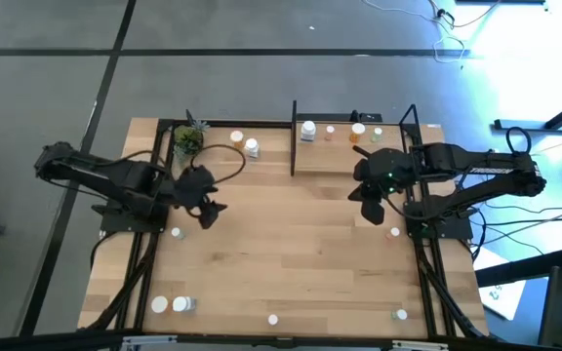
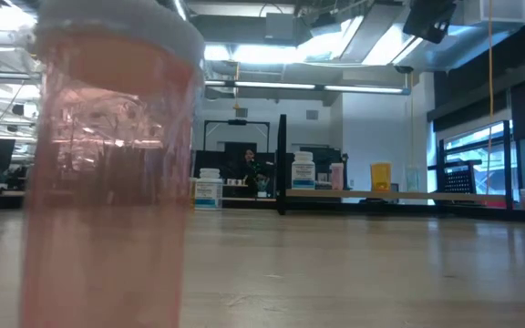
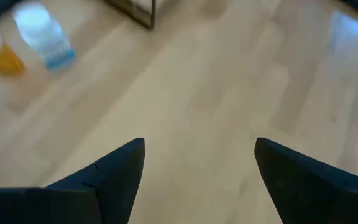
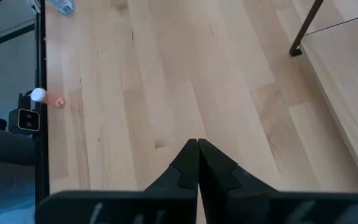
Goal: Pick and place medicine bottles onto shelf by color
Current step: Put the top pink pill bottle on the shelf aligned with the other pink bottle
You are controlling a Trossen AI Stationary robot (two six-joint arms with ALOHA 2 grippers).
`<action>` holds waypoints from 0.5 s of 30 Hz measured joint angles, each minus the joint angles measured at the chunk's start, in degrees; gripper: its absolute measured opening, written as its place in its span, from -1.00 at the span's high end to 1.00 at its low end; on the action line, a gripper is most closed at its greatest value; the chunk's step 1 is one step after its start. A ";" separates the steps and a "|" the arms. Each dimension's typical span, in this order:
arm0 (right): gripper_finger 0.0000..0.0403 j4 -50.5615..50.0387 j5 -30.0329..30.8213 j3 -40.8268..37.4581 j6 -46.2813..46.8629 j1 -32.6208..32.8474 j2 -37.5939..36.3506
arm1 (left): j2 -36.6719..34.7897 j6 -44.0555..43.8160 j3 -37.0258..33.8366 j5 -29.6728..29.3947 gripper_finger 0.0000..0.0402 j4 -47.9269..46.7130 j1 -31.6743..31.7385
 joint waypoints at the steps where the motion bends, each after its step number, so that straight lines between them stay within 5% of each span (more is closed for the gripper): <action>1: 0.98 0.01 0.00 0.00 -0.01 0.00 0.01 | 0.00 -1.76 0.00 0.85 -0.49 -1.04 -0.83; 7: 0.97 -2.66 -0.50 -0.04 2.68 0.00 0.02 | 0.75 -10.31 0.00 5.40 -0.49 -8.10 -4.44; 15: 0.80 -12.86 -4.31 -0.07 7.62 -0.09 0.15 | 1.03 -10.83 0.00 5.00 -0.49 -8.82 -5.66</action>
